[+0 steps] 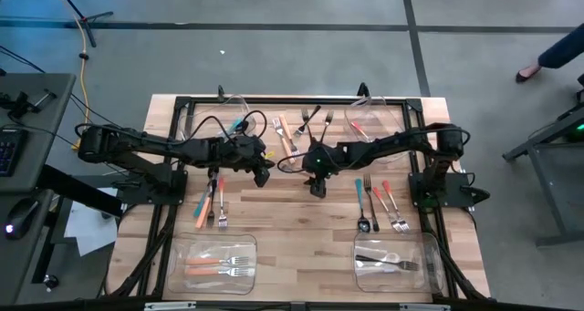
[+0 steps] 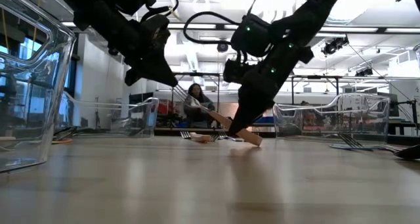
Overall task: Sort silverware by color (type)
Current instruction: Put the light orange fork into the bottom left transparent bin
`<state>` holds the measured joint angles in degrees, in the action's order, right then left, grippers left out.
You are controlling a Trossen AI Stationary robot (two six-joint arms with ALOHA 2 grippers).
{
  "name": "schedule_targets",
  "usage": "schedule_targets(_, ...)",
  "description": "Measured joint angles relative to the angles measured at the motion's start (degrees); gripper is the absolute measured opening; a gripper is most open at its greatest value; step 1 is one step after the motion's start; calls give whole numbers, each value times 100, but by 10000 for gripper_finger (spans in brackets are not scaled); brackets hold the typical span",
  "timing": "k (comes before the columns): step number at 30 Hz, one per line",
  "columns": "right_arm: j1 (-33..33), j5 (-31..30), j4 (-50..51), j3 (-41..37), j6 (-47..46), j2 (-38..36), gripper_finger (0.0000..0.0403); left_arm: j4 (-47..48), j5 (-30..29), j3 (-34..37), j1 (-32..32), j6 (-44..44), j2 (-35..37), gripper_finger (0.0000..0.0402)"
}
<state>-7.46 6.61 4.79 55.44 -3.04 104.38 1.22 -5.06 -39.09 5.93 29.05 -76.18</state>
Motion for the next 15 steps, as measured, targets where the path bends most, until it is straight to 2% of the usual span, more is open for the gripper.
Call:
schedule_targets(5,0,-4,3,0,-147,6,143,12,-2,0,0,-21,0,0)
schedule_targets(11,0,159,5,0,-119,4,37,10,-41,0,0,-33,0,0)
schedule_targets(15,0,312,19,0,-100,0,30,26,-15,2,-1,-50,0,1)
